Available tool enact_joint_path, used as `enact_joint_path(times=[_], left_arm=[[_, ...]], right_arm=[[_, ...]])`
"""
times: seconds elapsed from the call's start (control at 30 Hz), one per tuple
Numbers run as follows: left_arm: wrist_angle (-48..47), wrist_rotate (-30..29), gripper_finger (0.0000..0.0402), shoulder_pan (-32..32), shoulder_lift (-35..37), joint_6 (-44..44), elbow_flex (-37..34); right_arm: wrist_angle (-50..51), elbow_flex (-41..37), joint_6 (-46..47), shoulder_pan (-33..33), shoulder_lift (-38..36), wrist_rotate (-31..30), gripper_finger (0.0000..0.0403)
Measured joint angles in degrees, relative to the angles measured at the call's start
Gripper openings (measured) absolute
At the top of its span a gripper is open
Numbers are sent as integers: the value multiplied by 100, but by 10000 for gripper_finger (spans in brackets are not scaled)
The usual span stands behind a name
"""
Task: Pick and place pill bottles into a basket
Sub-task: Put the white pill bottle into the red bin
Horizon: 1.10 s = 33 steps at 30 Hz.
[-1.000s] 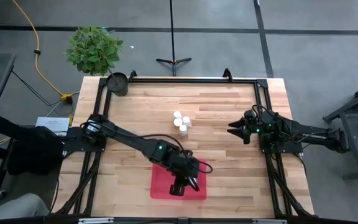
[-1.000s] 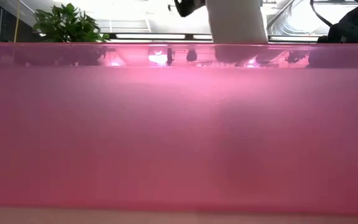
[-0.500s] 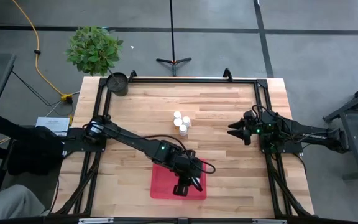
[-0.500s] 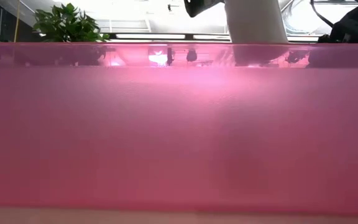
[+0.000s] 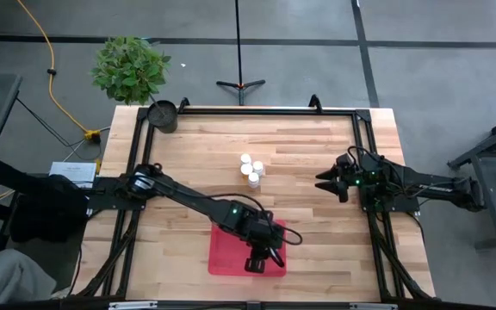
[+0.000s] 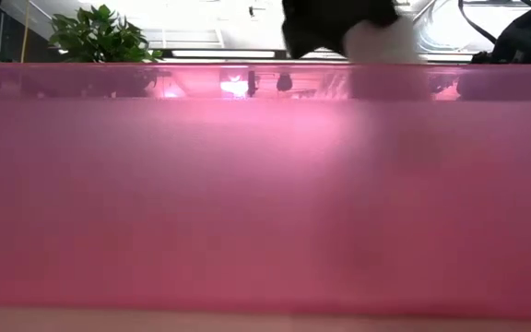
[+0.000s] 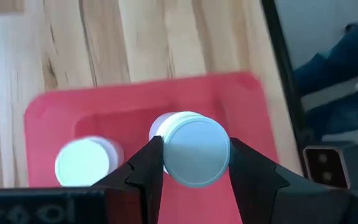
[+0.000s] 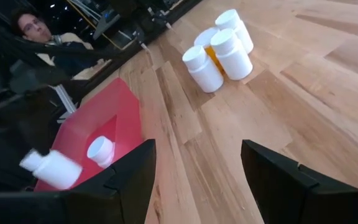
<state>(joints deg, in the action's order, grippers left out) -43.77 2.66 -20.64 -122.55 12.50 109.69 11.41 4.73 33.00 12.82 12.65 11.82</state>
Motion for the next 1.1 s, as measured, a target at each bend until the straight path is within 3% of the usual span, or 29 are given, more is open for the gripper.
enact_joint_path(times=[1.1], left_arm=[[202, 425, 183, 0, -373, 84, -11]], right_arm=[[-1, 0, -41, -2, 41, 61, 226]])
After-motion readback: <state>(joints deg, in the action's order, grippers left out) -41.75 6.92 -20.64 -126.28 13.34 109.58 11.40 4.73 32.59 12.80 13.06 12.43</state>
